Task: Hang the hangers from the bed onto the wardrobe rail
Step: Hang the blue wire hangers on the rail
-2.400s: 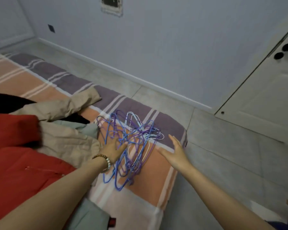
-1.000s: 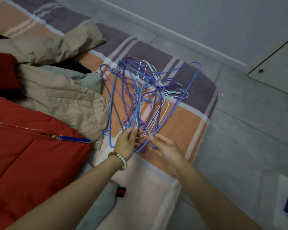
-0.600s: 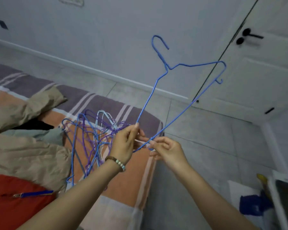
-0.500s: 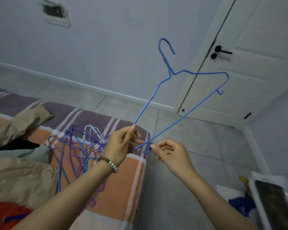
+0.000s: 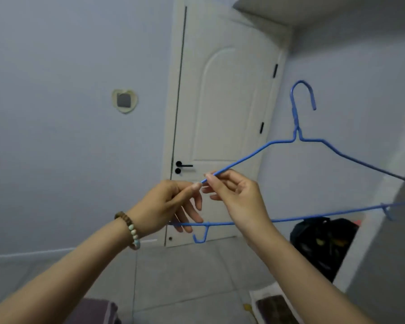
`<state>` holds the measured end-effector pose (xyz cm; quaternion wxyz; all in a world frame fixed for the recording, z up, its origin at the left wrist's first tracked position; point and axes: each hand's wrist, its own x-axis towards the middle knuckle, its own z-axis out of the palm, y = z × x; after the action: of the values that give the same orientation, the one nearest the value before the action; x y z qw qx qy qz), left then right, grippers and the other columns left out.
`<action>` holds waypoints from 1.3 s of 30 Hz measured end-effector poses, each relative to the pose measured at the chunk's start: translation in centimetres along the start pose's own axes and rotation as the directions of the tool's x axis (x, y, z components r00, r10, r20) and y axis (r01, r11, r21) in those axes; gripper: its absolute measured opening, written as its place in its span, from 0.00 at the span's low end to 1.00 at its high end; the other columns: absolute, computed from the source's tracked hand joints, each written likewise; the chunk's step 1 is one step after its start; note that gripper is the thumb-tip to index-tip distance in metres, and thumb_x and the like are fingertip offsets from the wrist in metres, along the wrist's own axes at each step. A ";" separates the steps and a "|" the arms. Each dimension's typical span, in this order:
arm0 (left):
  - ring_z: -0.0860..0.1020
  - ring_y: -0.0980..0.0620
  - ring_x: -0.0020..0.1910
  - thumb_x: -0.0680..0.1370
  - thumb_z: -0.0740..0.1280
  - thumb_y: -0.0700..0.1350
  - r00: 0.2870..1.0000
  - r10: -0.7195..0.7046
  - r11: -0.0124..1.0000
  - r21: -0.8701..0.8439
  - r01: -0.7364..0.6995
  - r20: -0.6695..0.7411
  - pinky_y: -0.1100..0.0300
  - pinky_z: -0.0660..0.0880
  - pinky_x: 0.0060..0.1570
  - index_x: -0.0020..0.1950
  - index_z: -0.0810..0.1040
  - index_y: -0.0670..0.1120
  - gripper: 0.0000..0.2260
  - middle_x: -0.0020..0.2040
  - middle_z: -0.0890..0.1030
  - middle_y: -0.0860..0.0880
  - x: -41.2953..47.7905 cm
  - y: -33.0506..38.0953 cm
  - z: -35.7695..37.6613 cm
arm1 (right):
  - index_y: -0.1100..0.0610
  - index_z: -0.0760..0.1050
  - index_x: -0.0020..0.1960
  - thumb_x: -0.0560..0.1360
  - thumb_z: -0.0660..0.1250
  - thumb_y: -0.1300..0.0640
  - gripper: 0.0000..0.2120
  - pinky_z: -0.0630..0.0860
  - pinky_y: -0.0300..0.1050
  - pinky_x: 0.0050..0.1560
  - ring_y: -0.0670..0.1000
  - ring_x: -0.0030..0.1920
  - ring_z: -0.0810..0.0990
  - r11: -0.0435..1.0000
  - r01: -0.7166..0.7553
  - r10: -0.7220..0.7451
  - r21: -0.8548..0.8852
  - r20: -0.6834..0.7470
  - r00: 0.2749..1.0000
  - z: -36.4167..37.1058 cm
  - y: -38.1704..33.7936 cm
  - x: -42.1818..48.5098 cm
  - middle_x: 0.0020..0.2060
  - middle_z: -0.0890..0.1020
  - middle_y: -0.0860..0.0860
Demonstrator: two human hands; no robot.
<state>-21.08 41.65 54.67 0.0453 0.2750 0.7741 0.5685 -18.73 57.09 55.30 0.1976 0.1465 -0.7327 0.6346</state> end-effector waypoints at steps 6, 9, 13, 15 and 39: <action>0.83 0.47 0.37 0.79 0.54 0.51 0.972 0.202 0.979 -0.021 -0.201 0.121 0.57 0.80 0.39 0.40 0.75 0.42 0.17 0.38 0.84 0.43 5.4 11.3 9.6 | 0.59 0.80 0.48 0.74 0.67 0.56 0.07 0.79 0.35 0.41 0.46 0.41 0.84 0.994 0.092 -0.102 -0.052 -0.220 0.970 -13.3 -7.3 -1.3 0.40 0.85 0.50; 0.83 0.50 0.38 0.80 0.54 0.50 0.944 0.287 0.957 -0.084 -0.277 0.161 0.61 0.81 0.40 0.39 0.75 0.42 0.18 0.36 0.84 0.46 8.0 15.5 15.4 | 0.61 0.79 0.49 0.75 0.67 0.57 0.08 0.78 0.34 0.40 0.45 0.40 0.84 0.991 0.118 -0.133 -0.068 -0.316 0.939 -20.1 -9.3 -2.5 0.40 0.85 0.51; 0.83 0.50 0.37 0.80 0.53 0.50 0.917 0.321 0.933 -0.249 -0.262 0.237 0.60 0.81 0.41 0.37 0.73 0.42 0.18 0.36 0.83 0.45 11.0 20.0 23.2 | 0.61 0.79 0.47 0.75 0.67 0.58 0.06 0.77 0.35 0.38 0.45 0.38 0.83 0.990 0.123 -0.142 -0.071 -0.430 0.892 -28.8 -10.8 -3.7 0.38 0.85 0.53; 0.83 0.49 0.37 0.81 0.53 0.50 0.904 0.343 0.920 -0.283 -0.270 0.256 0.60 0.81 0.40 0.37 0.72 0.42 0.18 0.37 0.83 0.44 12.5 22.0 27.0 | 0.59 0.79 0.46 0.74 0.67 0.59 0.04 0.78 0.36 0.38 0.45 0.36 0.82 0.988 0.136 -0.154 -0.073 -0.477 0.865 -32.9 -11.3 -4.2 0.37 0.84 0.53; 0.79 0.57 0.33 0.82 0.50 0.43 0.841 0.526 0.776 -0.477 -0.413 0.128 0.72 0.76 0.33 0.50 0.73 0.37 0.15 0.37 0.79 0.47 25.4 34.8 58.2 | 0.60 0.69 0.68 0.74 0.66 0.67 0.23 0.78 0.36 0.27 0.54 0.38 0.80 0.962 0.271 -0.130 0.024 -0.835 0.535 -63.0 -14.3 -3.7 0.52 0.80 0.58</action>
<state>-7.16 110.61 71.99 0.0591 0.5140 0.5222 0.6780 -2.32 116.99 73.35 0.5773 -0.0701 -0.4822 0.6552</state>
